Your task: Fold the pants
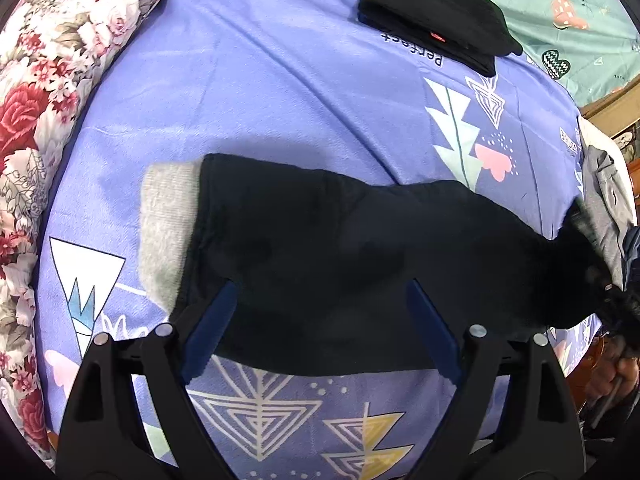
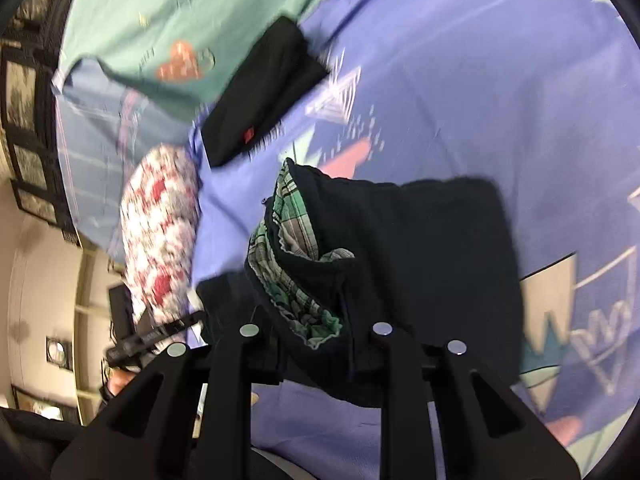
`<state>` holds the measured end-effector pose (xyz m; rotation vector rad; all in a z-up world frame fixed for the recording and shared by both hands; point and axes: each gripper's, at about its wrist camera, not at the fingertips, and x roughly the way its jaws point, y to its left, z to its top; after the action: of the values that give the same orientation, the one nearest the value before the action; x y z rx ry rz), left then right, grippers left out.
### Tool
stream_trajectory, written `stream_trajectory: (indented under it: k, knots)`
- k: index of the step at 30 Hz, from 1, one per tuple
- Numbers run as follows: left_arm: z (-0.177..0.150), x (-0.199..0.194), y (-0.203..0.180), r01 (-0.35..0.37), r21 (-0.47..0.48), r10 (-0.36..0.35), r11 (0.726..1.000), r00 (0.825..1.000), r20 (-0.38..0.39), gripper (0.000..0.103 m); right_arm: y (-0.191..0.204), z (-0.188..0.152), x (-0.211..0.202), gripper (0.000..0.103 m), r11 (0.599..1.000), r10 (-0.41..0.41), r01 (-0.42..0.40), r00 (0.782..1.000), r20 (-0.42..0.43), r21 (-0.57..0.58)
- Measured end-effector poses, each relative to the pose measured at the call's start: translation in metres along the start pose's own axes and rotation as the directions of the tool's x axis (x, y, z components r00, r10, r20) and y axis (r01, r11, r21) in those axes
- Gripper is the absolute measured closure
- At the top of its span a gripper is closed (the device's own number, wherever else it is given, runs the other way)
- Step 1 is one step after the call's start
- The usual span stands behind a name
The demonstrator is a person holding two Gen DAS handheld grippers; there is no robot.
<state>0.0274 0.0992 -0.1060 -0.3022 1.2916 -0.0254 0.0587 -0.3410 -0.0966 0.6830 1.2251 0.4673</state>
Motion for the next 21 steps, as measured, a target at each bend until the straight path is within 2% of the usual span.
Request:
stream_trajectory:
  k: [6, 10, 12, 13, 14, 17, 19, 21]
  knots:
    - [-0.001, -0.003, 0.013, -0.009, -0.016, 0.009, 1.000, 1.000, 0.000, 0.015, 0.011, -0.011, 0.035, 0.080, 0.996, -0.058, 0.051, 0.995, -0.087, -0.076]
    - [0.001, -0.003, 0.019, -0.011, -0.024, 0.011, 1.000, 1.000, 0.001, 0.015, 0.008, -0.016, 0.061, 0.071, 0.995, -0.091, 0.082, 0.983, -0.158, -0.063]
    - [0.002, -0.001, 0.021, -0.009, -0.030, 0.009, 1.000, 1.000, -0.002, 0.015, 0.003, -0.017, 0.070, 0.056, 0.996, -0.078, 0.070, 0.981, -0.175, -0.047]
    - [0.003, 0.000, 0.021, -0.010, -0.032, 0.009, 0.999, 1.000, -0.006, 0.015, 0.004, -0.018, 0.074, 0.044, 0.998, -0.064, 0.057, 0.981, -0.185, -0.040]
    - [0.004, 0.001, 0.021, -0.009, -0.032, 0.009, 0.999, 1.000, -0.010, 0.015, 0.006, -0.019, 0.076, 0.039, 0.998, -0.057, 0.050, 0.979, -0.194, -0.039]
    - [0.006, 0.003, 0.018, -0.003, -0.017, 0.003, 1.000, 1.000, -0.015, 0.015, 0.014, -0.020, 0.079, 0.030, 0.998, -0.044, 0.033, 0.976, -0.215, -0.053]
    - [0.007, 0.004, 0.016, 0.000, -0.011, 0.000, 1.000, 1.000, -0.014, 0.014, 0.016, -0.018, 0.074, 0.030, 0.999, 0.019, -0.026, 0.970, -0.243, -0.028]
    - [0.008, 0.006, 0.015, 0.000, -0.010, 0.000, 1.000, 1.000, -0.014, 0.014, 0.019, -0.010, 0.062, 0.030, 0.998, 0.041, -0.049, 0.976, -0.215, -0.032]
